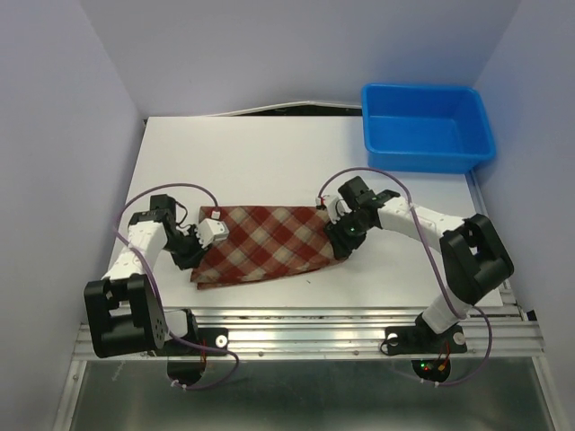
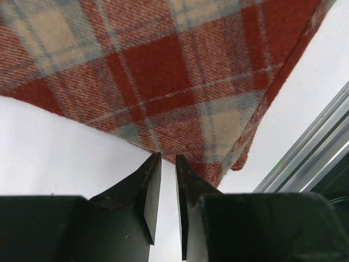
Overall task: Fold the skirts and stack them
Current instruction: Fold the skirt
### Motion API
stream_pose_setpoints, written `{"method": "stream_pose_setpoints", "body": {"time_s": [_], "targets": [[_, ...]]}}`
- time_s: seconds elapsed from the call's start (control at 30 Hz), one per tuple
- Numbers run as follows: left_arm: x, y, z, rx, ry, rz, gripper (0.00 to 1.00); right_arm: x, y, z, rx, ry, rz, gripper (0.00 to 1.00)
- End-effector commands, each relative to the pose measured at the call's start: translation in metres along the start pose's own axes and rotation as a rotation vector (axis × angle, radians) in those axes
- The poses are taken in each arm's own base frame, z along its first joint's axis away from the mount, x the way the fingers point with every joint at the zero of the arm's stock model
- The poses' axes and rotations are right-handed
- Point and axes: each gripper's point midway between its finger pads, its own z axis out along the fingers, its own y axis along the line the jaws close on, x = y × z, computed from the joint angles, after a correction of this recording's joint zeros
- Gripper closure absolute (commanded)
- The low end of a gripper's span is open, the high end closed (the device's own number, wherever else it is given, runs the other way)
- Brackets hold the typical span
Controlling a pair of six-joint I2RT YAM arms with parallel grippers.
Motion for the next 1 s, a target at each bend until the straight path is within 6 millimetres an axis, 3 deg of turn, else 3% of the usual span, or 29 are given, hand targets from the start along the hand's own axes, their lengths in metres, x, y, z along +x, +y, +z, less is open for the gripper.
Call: {"method": "stream_pose_setpoints", "body": {"time_s": [0.0, 0.23, 0.33, 0.37, 0.4, 0.43, 0.5, 0.53, 0.57, 0.63, 0.67, 0.73, 0.77, 0.87, 0.93, 0.97], "targets": [[0.017, -0.003, 0.01, 0.003, 0.074, -0.03, 0.75, 0.02, -0.006, 0.016, 0.007, 0.067, 0.022, 0.55], [0.007, 0.033, 0.027, -0.064, 0.067, -0.147, 0.88, 0.023, 0.013, 0.018, -0.039, 0.086, -0.002, 0.64], [-0.008, 0.063, 0.039, -0.08, 0.057, -0.197, 0.91, 0.029, 0.029, 0.02, -0.076, 0.119, -0.036, 0.64], [-0.023, 0.085, 0.035, -0.12, 0.033, -0.19, 0.91, 0.032, 0.038, 0.018, -0.109, 0.131, -0.051, 0.64], [-0.026, 0.091, 0.047, -0.092, 0.047, -0.203, 0.92, 0.032, 0.046, 0.016, -0.133, 0.131, -0.063, 0.64], [-0.045, 0.115, 0.042, -0.131, 0.013, -0.211, 0.93, 0.026, 0.064, 0.01, -0.18, 0.104, -0.096, 0.63], [-0.06, 0.132, 0.054, -0.112, 0.004, -0.229, 0.93, 0.015, 0.084, -0.002, -0.217, 0.038, -0.15, 0.62], [-0.069, 0.143, 0.053, -0.119, -0.013, -0.241, 0.93, 0.002, 0.091, -0.009, -0.222, -0.023, -0.176, 0.59], [-0.091, 0.17, 0.046, -0.162, -0.059, -0.263, 0.92, -0.016, 0.096, -0.026, -0.207, -0.109, -0.18, 0.56], [-0.113, 0.193, 0.032, -0.206, -0.114, -0.276, 0.81, -0.04, 0.088, -0.043, -0.14, -0.191, -0.193, 0.55], [-0.136, 0.211, 0.012, -0.252, -0.176, -0.279, 0.76, -0.059, 0.081, -0.058, -0.09, -0.249, -0.195, 0.53], [-0.156, 0.22, -0.009, -0.289, -0.24, -0.278, 0.7, -0.078, 0.066, -0.072, -0.042, -0.303, -0.173, 0.51], [-0.167, 0.222, -0.021, -0.3, -0.279, -0.274, 0.69, -0.087, 0.05, -0.079, 0.0, -0.33, -0.145, 0.48], [-0.183, 0.204, -0.053, -0.318, -0.366, -0.322, 0.68, -0.107, 0.01, -0.088, 0.107, -0.348, -0.101, 0.48], [-0.181, 0.19, -0.057, -0.309, -0.383, -0.36, 0.68, -0.104, -0.012, -0.072, 0.142, -0.3, -0.059, 0.48], [-0.168, 0.178, -0.047, -0.29, -0.357, -0.402, 0.68, -0.102, -0.021, -0.068, 0.161, -0.283, -0.034, 0.48]]}}
